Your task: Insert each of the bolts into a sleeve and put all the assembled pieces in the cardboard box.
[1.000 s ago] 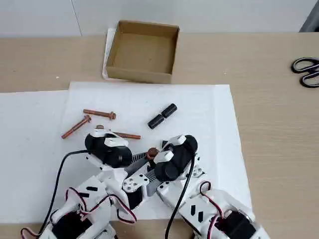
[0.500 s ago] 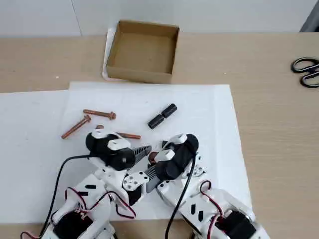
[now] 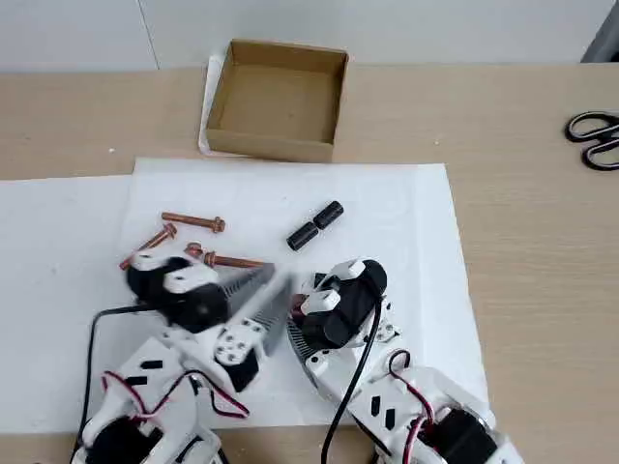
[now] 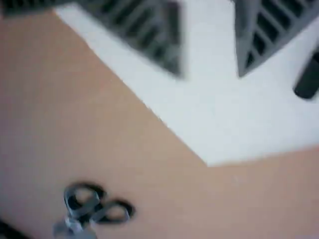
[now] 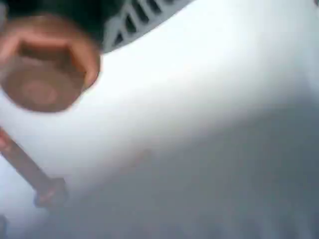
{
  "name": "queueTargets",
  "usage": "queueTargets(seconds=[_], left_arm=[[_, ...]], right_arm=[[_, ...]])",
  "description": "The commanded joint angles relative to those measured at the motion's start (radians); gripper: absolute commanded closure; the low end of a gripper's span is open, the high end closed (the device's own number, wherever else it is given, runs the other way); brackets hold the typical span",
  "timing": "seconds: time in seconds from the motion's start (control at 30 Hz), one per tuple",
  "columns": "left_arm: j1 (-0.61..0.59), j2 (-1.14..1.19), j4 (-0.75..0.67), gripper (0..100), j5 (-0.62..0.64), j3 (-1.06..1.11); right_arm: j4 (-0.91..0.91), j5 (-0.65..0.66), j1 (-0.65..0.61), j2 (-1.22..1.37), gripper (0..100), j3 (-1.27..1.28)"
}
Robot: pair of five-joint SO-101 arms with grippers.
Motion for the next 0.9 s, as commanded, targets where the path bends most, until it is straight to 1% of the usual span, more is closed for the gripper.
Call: queueTargets(seconds=[0.0, 0.13, 0.27, 0.33, 0.43, 0.5, 0.6, 0.7, 0.87], left_arm=[[-0.051, -0.002, -0.064, 100, -0.005, -0.042], [-0.163, 0.000, -0.081, 99, -0.005, -0.039], [-0.321, 0.000, -0.066, 99, -0.008, -0.039], [-0.390, 0.000, -0.040, 99, -0.009, -0.038], [-0.477, -0.002, 0.009, 99, -0.009, -0.010], [-0.534, -0.002, 0.049, 99, -0.009, -0.002], [-0.608, -0.005, 0.063, 99, -0.009, -0.004], [-0.654, -0.005, 0.074, 99, -0.009, -0.002], [-0.671, -0.005, 0.164, 99, -0.011, -0.001]], right_arm=[[-0.028, -0.012, 0.013, -0.008, 99.5, 0.008], [-0.028, -0.012, 0.054, -0.008, 99.5, 0.009], [-0.028, -0.012, 0.104, -0.008, 99.5, 0.006], [-0.028, -0.012, 0.145, -0.005, 99.5, 0.009], [-0.028, -0.012, 0.240, 0.041, 99.5, 0.002], [-0.028, -0.017, 0.315, 0.110, 99.5, -0.034], [-0.031, -0.080, 0.386, 0.255, 99.5, -0.135], [-0.030, -0.103, 0.409, 0.417, 99.5, -0.270], [-0.031, -0.106, 0.415, 0.691, 99.5, -0.460]])
